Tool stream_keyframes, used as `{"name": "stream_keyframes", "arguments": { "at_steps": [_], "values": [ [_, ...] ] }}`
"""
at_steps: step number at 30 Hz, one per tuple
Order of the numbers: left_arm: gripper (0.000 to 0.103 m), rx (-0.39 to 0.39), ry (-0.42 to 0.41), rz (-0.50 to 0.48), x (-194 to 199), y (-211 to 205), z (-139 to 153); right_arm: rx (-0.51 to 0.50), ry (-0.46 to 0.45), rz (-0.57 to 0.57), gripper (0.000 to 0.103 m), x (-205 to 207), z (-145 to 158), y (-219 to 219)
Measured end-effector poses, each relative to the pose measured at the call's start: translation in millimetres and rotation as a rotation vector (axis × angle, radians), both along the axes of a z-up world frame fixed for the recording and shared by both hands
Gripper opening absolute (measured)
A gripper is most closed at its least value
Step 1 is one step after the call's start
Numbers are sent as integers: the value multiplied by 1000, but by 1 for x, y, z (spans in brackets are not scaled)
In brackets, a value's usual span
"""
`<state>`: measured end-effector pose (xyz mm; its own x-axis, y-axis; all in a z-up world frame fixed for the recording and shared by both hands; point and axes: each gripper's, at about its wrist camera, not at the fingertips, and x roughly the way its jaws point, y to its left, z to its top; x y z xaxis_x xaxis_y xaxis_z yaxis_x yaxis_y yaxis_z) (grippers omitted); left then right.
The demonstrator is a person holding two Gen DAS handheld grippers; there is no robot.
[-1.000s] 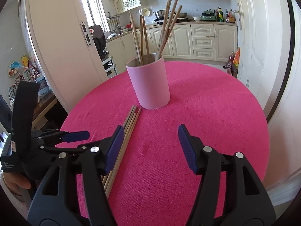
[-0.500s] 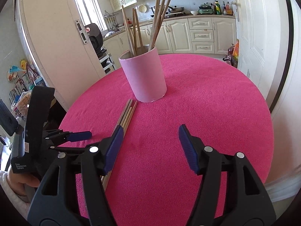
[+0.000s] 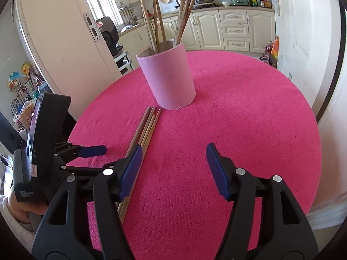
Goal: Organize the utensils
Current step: 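Move both open grippers back to the last chopsticks on the table, then grasp a chopstick with the left gripper and hold it above the table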
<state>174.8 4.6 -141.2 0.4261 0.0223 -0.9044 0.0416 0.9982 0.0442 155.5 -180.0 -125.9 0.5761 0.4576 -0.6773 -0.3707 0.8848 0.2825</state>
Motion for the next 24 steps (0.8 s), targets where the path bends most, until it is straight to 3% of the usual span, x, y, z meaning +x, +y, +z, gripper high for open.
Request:
{"name": "stream_keyframes", "arguments": {
  "at_steps": [3,4,5,9,12,17,24],
  "values": [
    [36,-30,-14,3,1,6,3,-12,41,12,61,3,-3,4],
    [18,-37,-14,13,-1,10,5,-17,59,20,61,5,-5,6],
    [10,-51,-12,23,-3,15,6,-19,76,29,61,6,-6,8],
    [8,-179,-7,53,-9,39,5,-14,148,91,60,12,-9,23],
    [6,-232,-7,70,-14,49,4,-42,209,139,32,16,-16,40],
    [6,-267,-9,75,-19,56,3,-66,246,150,31,20,-21,52],
    [6,-281,-10,72,-14,61,0,-187,259,125,27,25,-26,69]
  ]
}}
